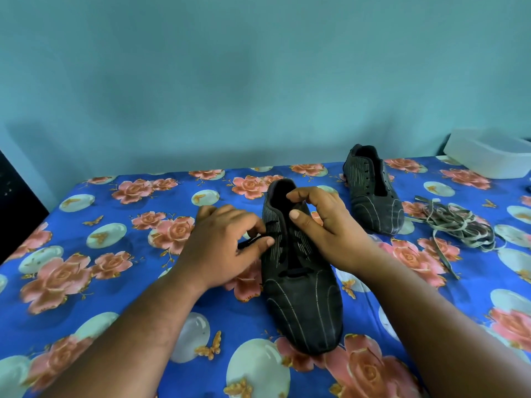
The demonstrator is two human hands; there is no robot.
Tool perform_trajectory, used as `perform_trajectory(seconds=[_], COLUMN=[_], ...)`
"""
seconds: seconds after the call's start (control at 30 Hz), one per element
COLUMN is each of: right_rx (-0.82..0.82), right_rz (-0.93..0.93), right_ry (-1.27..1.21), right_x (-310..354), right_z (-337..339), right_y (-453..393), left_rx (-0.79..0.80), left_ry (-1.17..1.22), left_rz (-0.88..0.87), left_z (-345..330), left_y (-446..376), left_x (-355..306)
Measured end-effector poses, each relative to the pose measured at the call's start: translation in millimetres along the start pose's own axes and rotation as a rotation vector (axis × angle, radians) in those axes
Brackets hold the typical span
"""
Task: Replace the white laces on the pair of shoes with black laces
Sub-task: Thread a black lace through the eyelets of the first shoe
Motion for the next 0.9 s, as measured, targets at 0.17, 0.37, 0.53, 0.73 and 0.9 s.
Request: perform_trajectory(seconds=[0.17,0.37,0.53,0.73,0.9], right_rx=[-0.013,-0.125,-0.254,-0.318,-0.258], right_rz=[0.043,0.217,0.284,0.314,0.286], right_ry=[0.075,0.316,0.376,0.312,0.045], right_x=[6,22,30,37,36], right_z=[-1,-5,-11,-7,2], right_y=[4,13,18,21,16], left_rx=[-0.043,-0.169,-0.244,-0.327,-0.241], left_ry=[0.082,0.568,0.744,0.77,0.714], left_rz=[0.055,0.195,0.179,0.124,0.17], left_z=[1,6,10,8,-2], left_y=[2,2,-5,-12,-10], left_x=[3,-3,-15,-23,-24])
Point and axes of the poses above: each hand's wrist, its own y-axis away from the middle knuckle, its own z-axis out of the back of the hand, x = y × z, the point moved 3 cm from there along -y, towards the middle knuckle, and after that the axes turned 15 degrees about -z, right-handed, at the moved point
